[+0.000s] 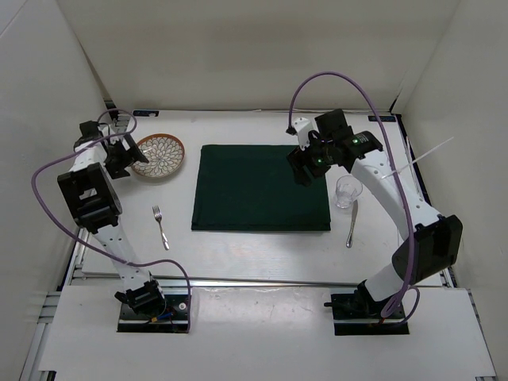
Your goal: Set the dinner table for one person
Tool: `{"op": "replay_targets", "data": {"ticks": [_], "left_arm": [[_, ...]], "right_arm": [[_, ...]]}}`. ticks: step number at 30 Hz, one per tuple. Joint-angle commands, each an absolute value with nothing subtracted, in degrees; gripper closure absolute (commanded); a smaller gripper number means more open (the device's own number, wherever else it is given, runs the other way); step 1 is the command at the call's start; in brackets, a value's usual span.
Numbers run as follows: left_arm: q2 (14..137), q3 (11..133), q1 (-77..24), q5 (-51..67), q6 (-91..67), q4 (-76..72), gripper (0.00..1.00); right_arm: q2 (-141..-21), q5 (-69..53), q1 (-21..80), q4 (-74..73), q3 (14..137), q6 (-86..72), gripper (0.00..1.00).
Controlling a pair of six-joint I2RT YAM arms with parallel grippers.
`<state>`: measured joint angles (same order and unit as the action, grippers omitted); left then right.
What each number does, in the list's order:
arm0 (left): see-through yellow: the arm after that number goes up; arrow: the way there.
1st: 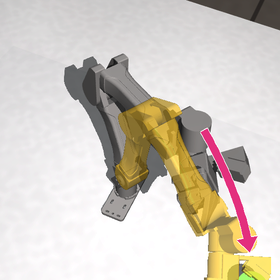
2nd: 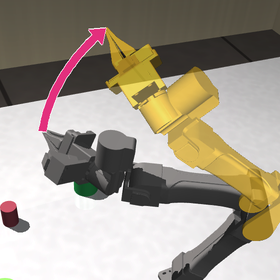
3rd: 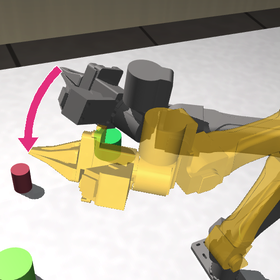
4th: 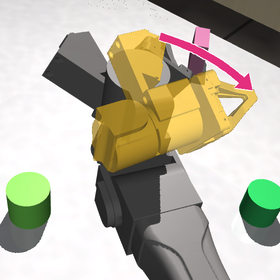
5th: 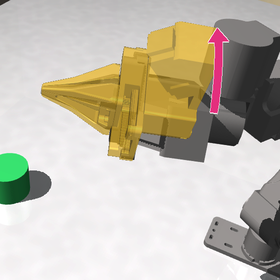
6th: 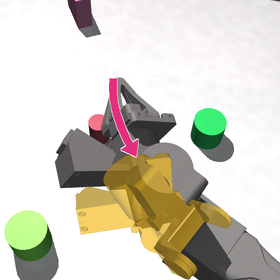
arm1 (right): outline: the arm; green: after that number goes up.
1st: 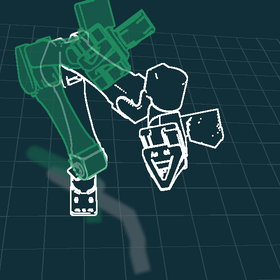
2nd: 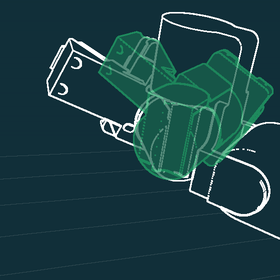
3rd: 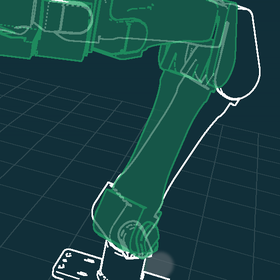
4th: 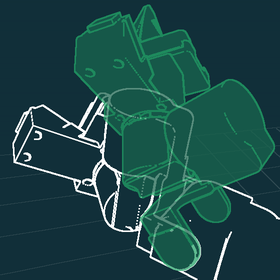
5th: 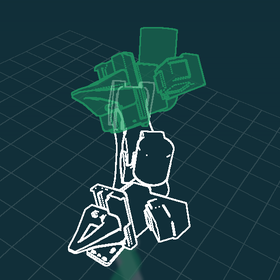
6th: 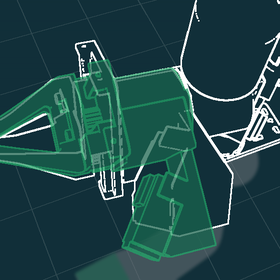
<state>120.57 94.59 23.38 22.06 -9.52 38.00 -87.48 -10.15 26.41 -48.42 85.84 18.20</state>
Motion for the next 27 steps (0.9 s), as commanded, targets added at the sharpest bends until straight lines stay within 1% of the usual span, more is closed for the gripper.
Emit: {"op": "replay_targets", "data": {"ticks": [1, 6, 9, 11, 12, 13, 14, 15, 16, 17, 18, 23, 25, 27], "left_arm": [[122.07, 98.69, 23.55, 21.19, -10.28, 36.04, 0.0], [126.91, 101.34, 23.55, 20.57, -11.33, 36.04, 0.0], [129.28, 102.74, 23.55, 20.57, -12.04, 35.51, 0.03], [130.34, 103.97, 23.55, 21.18, -12.65, 35.51, 0.06], [131.39, 103.97, 23.55, 21.18, -13.18, 35.51, 0.11], [131.92, 104.84, 23.55, 21.7, -13.18, 35.51, 0.14], [131.92, 105.64, 23.55, 21.71, -13.79, 35.51, 0.2], [132.79, 105.64, 23.55, 21.71, -13.8, 35.51, 0.38], [133.59, 106.25, 23.55, 21.71, -14.41, 35.51, 0.59], [133.59, 106.78, 23.55, 21.71, -14.94, 35.51, 0.85], [134.29, 106.79, 23.55, 21.71, -14.94, 35.51, 0.9], [135.87, 106.79, 23.55, 22.41, -15.47, 35.51, 0.9], [135.27, 105.56, 23.55, 24.69, -15.47, 35.51, 0.9], [133.78, 104.24, 24.08, 31.53, -14.77, 34.11, 0.9]], "right_arm": [[-88.07, -11.34, 26.72, -49.04, 88.68, 17.75, 0.24], [-88.59, -11.34, 26.72, -50.09, 90.52, 17.75, 0.26], [-89.2, -11.34, 26.72, -50.71, 92.8, 17.75, 0.26], [-89.73, -11.34, 26.72, -50.71, 93.51, 17.75, 0.27], [-89.74, -10.82, 26.72, -50.71, 93.52, 17.75, 0.27], [-89.74, -10.81, 26.72, -50.71, 93.52, 17.75, 0.28], [-89.74, -10.81, 26.72, -50.71, 93.52, 17.23, 0.28], [-89.74, -10.81, 26.72, -50.71, 93.52, 17.23, 0.28], [-90.26, -10.81, 26.72, -50.71, 93.52, 17.23, 0.28], [-90.26, -10.81, 26.72, -50.71, 93.52, 17.23, 0.29], [-90.26, -10.81, 26.72, -50.71, 93.52, 17.23, 0.29], [-89.74, -9.67, 26.72, -50.71, 92.47, 17.23, 0.3], [-89.74, -9.14, 26.72, -50.71, 91.76, 17.23, 0.3], [-89.74, -8.09, 26.72, -50.71, 91.06, 17.75, 0.32]]}}
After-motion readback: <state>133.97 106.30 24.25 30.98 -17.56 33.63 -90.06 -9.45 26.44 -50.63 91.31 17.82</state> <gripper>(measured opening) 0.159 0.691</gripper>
